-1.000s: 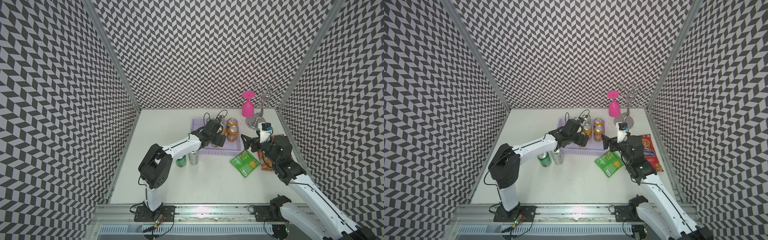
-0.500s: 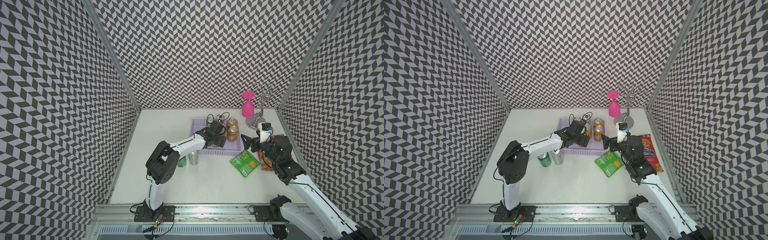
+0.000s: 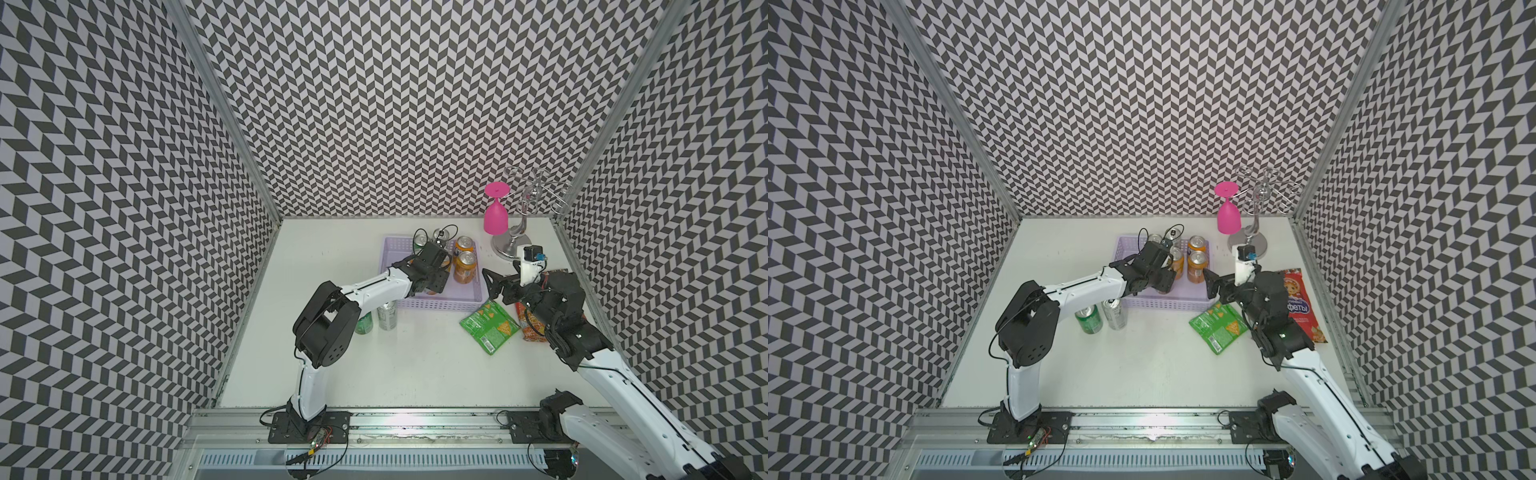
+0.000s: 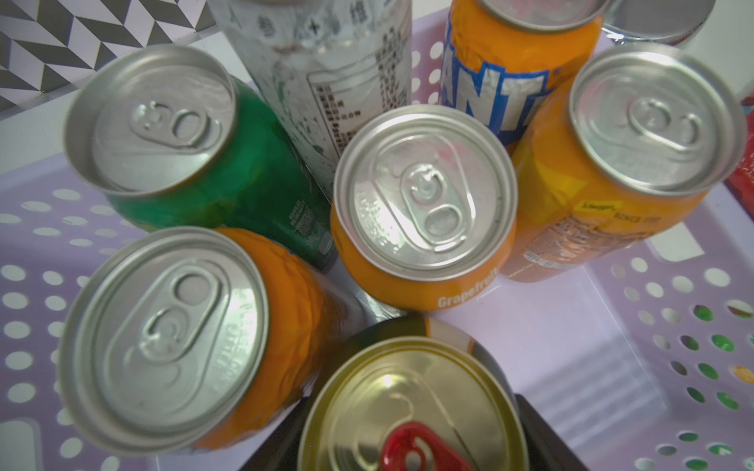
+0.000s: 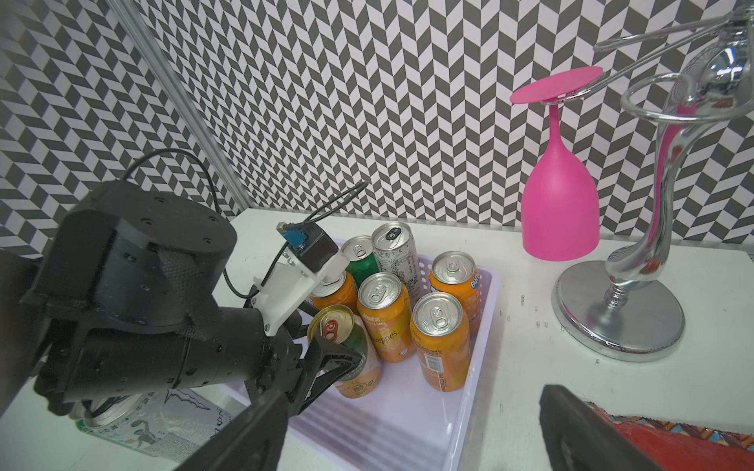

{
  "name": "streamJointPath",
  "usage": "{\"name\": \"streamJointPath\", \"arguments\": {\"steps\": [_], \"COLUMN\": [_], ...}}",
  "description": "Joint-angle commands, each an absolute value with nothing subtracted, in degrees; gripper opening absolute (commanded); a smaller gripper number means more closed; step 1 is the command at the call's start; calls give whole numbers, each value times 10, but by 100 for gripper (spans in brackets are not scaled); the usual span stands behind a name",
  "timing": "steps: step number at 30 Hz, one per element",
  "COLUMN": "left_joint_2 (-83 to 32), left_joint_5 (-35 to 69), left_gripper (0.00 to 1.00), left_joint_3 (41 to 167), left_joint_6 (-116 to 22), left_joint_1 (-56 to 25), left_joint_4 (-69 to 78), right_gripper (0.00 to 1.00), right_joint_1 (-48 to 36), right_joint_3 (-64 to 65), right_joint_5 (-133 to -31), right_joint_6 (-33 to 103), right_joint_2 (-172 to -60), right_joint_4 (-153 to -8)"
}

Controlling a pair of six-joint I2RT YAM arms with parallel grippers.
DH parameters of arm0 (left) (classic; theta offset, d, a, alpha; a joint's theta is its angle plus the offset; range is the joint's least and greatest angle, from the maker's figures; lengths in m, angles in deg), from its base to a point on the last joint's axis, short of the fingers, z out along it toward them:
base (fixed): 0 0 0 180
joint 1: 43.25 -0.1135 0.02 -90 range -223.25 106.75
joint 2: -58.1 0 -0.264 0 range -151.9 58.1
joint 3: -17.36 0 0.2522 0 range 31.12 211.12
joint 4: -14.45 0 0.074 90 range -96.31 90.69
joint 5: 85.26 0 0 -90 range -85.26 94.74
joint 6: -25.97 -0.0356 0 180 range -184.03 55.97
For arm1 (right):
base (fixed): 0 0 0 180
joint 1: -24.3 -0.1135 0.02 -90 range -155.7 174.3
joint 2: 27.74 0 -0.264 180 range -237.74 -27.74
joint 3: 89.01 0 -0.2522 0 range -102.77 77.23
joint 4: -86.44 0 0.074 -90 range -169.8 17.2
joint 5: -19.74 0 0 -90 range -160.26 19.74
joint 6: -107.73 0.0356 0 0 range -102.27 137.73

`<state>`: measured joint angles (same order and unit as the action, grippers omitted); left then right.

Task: Take out the drinks from the basket
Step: Pick up the drink from the basket, then place the drink at the center of the board.

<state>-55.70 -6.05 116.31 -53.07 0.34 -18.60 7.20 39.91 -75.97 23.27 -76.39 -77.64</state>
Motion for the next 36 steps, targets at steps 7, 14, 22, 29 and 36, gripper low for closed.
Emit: {"name": "streamJointPath", "arguments": {"steps": [7, 14, 22, 29, 36], "left_joint_2": [-481, -431, -350, -275, -226], "left_joint_5": [-59, -65, -91, -110, -133], "left_gripper": [56, 54, 54, 53, 53], "left_joint_3": [1151, 1135, 1107, 1073, 1049], "left_joint_6": [-544, -544, -541, -530, -516], "left_joint_1": [12, 27, 55, 86, 115], "left_joint_4": [-182, -188, -205, -221, -248], "right_gripper": [100, 100, 100, 100, 100], "right_joint_1": [75, 75, 75, 75, 75], "right_joint_3": [406, 406, 406, 406, 407], "right_joint_5": [-752, -752, -750, -748, -748], "right_joint_6": [232, 232, 233, 233, 233], "right_joint_2": [-753, -753, -753, -753, -753], "right_joint_4": [-794, -795, -795, -795, -795]}}
